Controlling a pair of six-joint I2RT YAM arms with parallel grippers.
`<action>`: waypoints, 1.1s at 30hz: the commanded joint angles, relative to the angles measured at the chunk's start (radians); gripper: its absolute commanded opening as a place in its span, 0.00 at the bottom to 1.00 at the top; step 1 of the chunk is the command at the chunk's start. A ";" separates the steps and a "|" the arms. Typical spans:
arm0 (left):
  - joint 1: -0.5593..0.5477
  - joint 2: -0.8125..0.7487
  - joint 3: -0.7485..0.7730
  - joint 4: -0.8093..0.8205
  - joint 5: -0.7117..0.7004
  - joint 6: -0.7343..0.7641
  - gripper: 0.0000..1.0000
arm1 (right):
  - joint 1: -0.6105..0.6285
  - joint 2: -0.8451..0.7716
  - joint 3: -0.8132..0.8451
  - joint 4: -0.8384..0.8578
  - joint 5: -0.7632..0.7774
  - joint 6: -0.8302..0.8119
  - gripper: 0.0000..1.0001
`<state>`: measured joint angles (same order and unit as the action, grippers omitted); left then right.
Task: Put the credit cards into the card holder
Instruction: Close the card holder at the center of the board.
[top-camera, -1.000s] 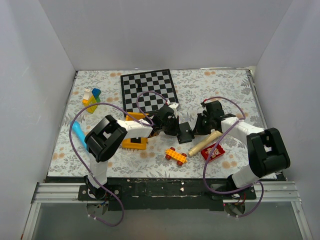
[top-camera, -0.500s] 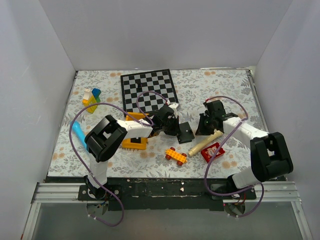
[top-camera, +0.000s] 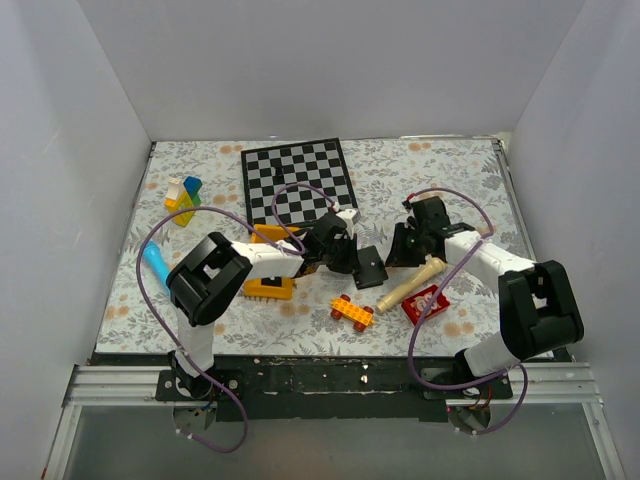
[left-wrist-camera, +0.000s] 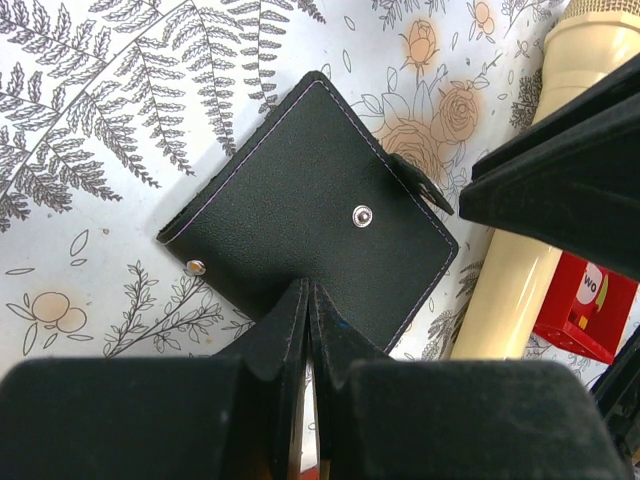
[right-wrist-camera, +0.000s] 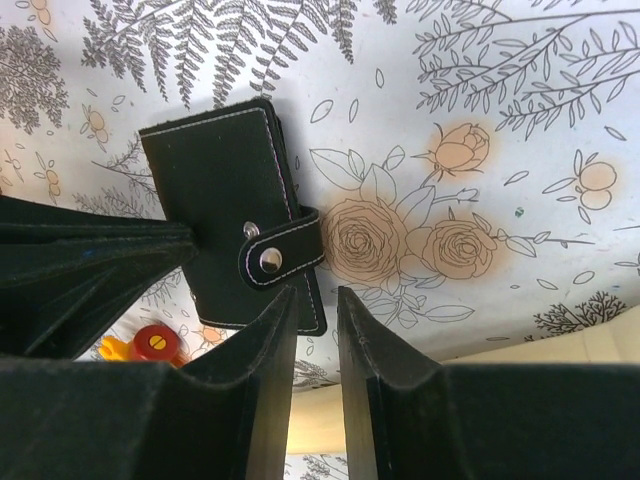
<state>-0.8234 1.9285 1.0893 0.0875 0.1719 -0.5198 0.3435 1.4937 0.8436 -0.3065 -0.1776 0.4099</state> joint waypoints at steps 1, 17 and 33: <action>-0.013 -0.066 -0.038 -0.023 0.014 0.043 0.00 | 0.005 0.003 0.054 0.030 0.000 -0.023 0.31; -0.013 -0.074 -0.052 0.024 0.055 0.058 0.01 | 0.005 0.040 0.063 0.050 -0.066 -0.006 0.30; -0.013 -0.074 -0.055 0.026 0.058 0.053 0.11 | 0.006 0.083 0.058 0.101 -0.122 0.026 0.28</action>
<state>-0.8288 1.9125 1.0534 0.1352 0.2100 -0.4721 0.3439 1.5635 0.8772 -0.2539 -0.2672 0.4194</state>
